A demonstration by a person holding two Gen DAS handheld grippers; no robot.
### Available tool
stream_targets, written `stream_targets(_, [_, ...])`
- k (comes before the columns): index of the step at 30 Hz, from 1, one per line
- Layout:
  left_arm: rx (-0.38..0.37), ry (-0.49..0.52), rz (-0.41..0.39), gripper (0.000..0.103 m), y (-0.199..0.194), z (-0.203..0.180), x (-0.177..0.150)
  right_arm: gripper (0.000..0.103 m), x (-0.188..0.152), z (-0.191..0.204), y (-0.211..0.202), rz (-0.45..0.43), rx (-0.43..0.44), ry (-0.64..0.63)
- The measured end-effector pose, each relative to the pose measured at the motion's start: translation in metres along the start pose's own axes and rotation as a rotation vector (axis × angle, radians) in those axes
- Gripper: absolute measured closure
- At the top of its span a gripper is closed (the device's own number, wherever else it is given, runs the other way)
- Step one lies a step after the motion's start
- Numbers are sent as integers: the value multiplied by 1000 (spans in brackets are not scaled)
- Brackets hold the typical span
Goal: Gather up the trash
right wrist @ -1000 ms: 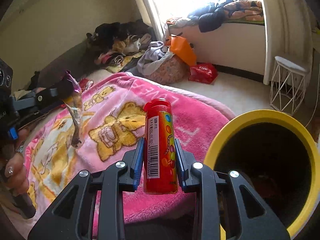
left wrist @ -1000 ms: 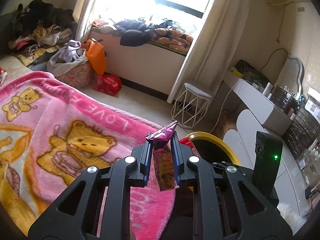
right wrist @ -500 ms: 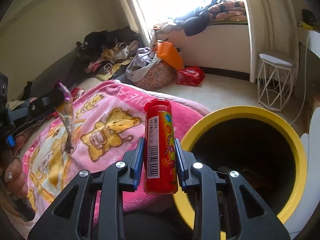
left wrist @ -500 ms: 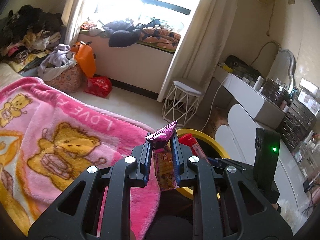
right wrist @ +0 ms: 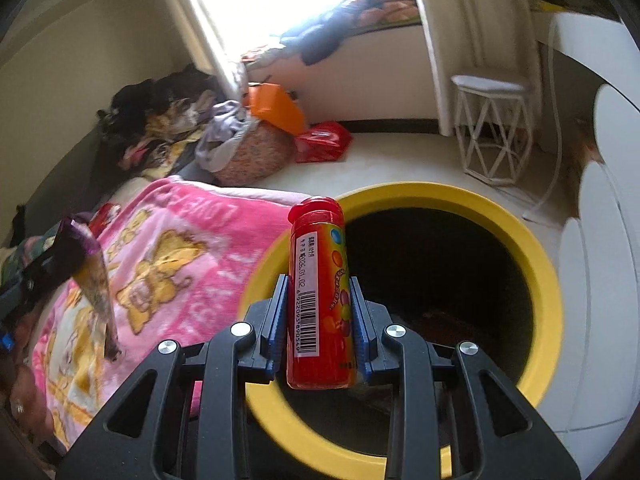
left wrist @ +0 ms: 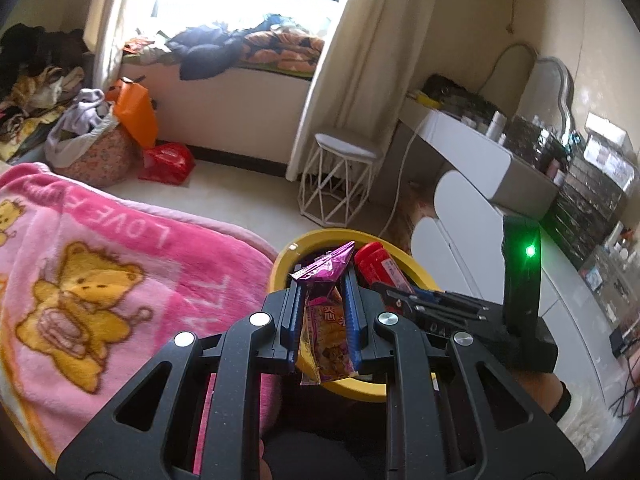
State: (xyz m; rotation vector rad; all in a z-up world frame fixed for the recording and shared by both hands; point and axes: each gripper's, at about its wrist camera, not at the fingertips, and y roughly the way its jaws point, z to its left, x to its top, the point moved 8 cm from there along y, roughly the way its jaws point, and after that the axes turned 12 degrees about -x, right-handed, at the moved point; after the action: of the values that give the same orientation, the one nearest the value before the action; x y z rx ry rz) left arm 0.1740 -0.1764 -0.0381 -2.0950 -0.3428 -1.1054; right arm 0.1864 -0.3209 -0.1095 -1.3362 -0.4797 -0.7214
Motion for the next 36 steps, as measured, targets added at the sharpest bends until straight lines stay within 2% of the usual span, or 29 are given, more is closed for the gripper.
stream_targets(4, [-26,-5,34,90,24,-4,-7,76,-4,-27,7,20,-47,40])
stream_targets(11, [-62,-38,92,88,73,-5,-16,74,-12,-57,18,65,-63,96])
stream_targets(12, [-67,-44,98,76,79,-5,-16,73,-13,-61,18,65,-72,107])
stream_targets(13, [-65,-49,101,51,84,-3,-17,69,-14,-64,18,68,-74,117])
stream_targets(14, [-56,-54,106,43,89,0,-18,55,-15,-69,19,76,-77,133])
stream_targets(15, [-52,-58,109,40,92,2,-19,49,-16,-75,19,75,-85,153])
stream_targets(17, [-42,-72,108,36,92,6,-21,49,-15,-82,16,68,-95,178])
stream_targets(19, [-29,-74,101,19,87,8,-22,48,-13,-82,9,54,-99,177])
stream_targets(20, [-17,-67,95,17,83,8,-23,44,-12,-81,6,40,-107,169])
stream_targets(21, [-6,-57,92,16,78,9,-23,36,-10,-79,3,25,-110,162])
stream_targets(23, [38,-37,76,15,66,11,-24,28,-7,-69,-9,-29,-122,146])
stream_targets(24, [70,-31,63,10,59,13,-25,23,-5,-67,-13,-48,-121,142])
stream_targets(26, [108,-27,33,10,44,16,-26,17,0,-57,-24,-98,-108,134])
stream_targets(32, [212,-6,-45,10,-2,23,-31,7,7,-29,-51,-222,-94,103])
stream_targets(36, [286,-4,-111,10,-36,30,-37,7,4,-9,-69,-326,-102,59])
